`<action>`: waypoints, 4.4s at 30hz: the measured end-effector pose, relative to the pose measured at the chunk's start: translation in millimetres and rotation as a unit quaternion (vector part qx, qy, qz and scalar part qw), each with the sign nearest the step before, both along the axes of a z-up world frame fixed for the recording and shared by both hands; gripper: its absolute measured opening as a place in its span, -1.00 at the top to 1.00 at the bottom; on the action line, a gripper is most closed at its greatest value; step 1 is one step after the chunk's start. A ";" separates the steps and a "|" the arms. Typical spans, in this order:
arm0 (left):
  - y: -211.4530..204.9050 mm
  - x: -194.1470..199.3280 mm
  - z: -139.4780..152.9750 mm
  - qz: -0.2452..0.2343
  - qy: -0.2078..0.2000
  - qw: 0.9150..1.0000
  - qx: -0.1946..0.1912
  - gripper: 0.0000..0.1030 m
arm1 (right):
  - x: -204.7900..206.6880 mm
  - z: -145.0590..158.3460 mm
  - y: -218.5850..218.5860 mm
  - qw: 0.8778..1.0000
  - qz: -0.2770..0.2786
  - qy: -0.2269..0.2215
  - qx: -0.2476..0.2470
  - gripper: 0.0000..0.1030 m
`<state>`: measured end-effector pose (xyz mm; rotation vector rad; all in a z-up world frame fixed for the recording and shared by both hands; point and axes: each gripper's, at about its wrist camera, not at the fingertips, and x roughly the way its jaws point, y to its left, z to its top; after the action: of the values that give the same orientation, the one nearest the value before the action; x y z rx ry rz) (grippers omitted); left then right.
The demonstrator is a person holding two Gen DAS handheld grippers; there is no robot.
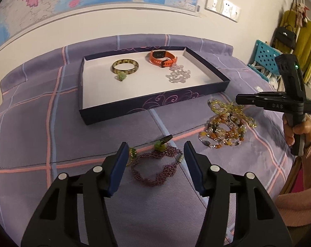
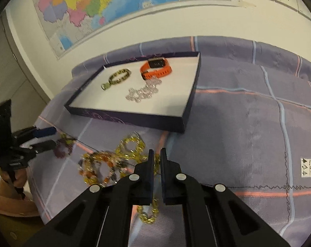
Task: Organize jewelry
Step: 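Lower the right gripper onto the yellow beaded necklace while the left gripper lowers to the green bead ring, then grasp the yellow beaded necklace with the right gripper while the left gripper grasps the green bead ring, then lift the yellow necklace with the right gripper while the left gripper carries the ring over the tray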
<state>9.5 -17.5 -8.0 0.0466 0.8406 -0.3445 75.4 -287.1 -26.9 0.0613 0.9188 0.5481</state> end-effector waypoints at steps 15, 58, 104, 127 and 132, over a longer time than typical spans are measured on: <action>-23.4 28.0 -20.7 -0.029 0.029 0.998 0.039 0.40 | -5.3 -6.2 8.6 1.000 0.011 -0.005 -0.013 0.25; 10.8 31.1 38.9 0.004 -0.018 0.998 -0.059 0.75 | -14.4 106.1 25.5 0.990 0.033 -0.130 0.050 0.82; 11.6 110.8 68.7 0.022 -0.048 0.998 -0.034 0.75 | 76.8 167.7 77.3 0.981 0.057 -0.173 0.070 0.82; 1.7 153.0 15.6 0.037 0.015 0.999 0.003 0.75 | 121.5 108.7 82.2 0.991 0.050 -0.110 0.053 0.82; 1.7 161.2 7.2 0.046 0.027 0.999 0.012 0.75 | 127.1 91.9 81.3 0.994 0.048 -0.090 0.050 0.82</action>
<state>170.7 -15.8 -0.7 0.0210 0.8964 -0.2499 202.6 -205.9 65.0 0.0581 0.7204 0.6778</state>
